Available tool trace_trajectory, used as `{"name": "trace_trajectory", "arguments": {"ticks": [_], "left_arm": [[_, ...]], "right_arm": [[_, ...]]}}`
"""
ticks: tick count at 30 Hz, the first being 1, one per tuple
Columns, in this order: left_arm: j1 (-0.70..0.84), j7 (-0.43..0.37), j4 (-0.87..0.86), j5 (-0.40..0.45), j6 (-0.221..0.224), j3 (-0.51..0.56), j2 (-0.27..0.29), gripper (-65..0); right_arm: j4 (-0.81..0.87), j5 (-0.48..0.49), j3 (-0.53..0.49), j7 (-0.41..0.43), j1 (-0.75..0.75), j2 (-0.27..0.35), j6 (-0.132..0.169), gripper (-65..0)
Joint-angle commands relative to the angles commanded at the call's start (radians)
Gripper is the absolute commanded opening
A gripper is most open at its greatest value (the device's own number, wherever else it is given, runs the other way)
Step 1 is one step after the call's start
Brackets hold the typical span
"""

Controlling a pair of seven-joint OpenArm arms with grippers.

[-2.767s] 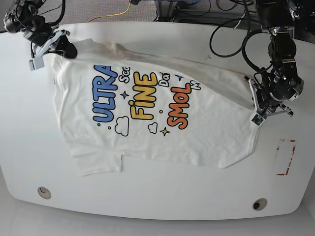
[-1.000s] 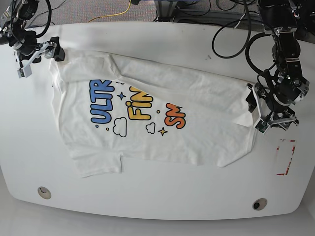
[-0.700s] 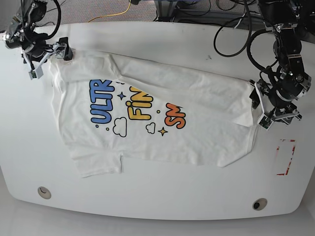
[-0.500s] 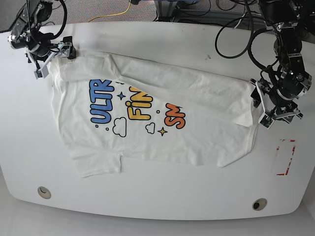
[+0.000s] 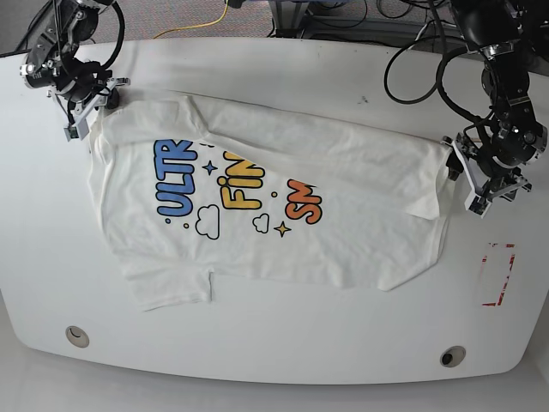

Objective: Layout the t-shirt on the table in an organized manner, then fold the t-shirt properly
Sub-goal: 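Regrasp the shirt edge with the left gripper and pull it taut, then pull the shirt edge with both grippers toward the robot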

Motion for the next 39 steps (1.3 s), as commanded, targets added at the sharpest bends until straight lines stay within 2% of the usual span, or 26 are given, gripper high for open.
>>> {"name": "trace_trajectory", "arguments": {"ticks": [6,13,17,18,23,25,27,29,34,39], "left_arm": [[0.005,-0.002,-0.054,-0.064,0.0,-0.003,0.0,-27.4],[0.005,-0.003,-0.149,-0.066,0.0,0.0,0.0,-27.5],[0.006,-0.041,-0.19,-0.066,0.0,0.002,0.0,-28.1],[0.006,-0.051,-0.196,-0.066,0.0,0.002,0.0,-29.3],[0.02,-0.083,-0.222,-0.063,0.0,0.031,-0.002,-49.6],[0.02,-0.084,-0.224,-0.061,0.0,0.043,-0.002,-58.2],[0.021,-0.08,-0.221,-0.061,0.0,0.048,-0.002,-63.5],[0.043,-0.078,-0.215,-0.061,0.0,0.052,-0.002,-65.0],[0.121,-0.074,-0.127,-0.061,0.0,0.054,-0.002,-65.0],[0.227,-0.023,0.005,-0.063,0.0,0.054,0.0,-65.0]], "right_arm": [[0.0,0.0,0.0,0.0,-0.002,-0.005,0.0,-52.8],[0.0,0.002,0.002,0.0,-0.003,-0.005,0.0,-52.8],[0.002,0.002,0.003,0.0,-0.003,-0.005,0.0,-52.8],[0.003,0.002,0.003,0.0,-0.003,-0.005,0.0,-52.8],[0.003,0.002,0.006,0.0,-0.003,-0.005,0.0,-53.1],[0.003,0.002,0.006,0.0,-0.005,0.0,0.0,-56.1],[0.003,0.0,0.003,0.0,-0.008,0.002,0.0,-60.6],[0.005,-0.003,0.0,0.0,-0.009,0.005,0.0,-64.7],[0.005,-0.003,-0.002,-0.005,-0.035,0.043,0.0,-64.5],[0.005,-0.003,-0.002,-0.005,-0.077,0.089,0.0,-64.5]]}}
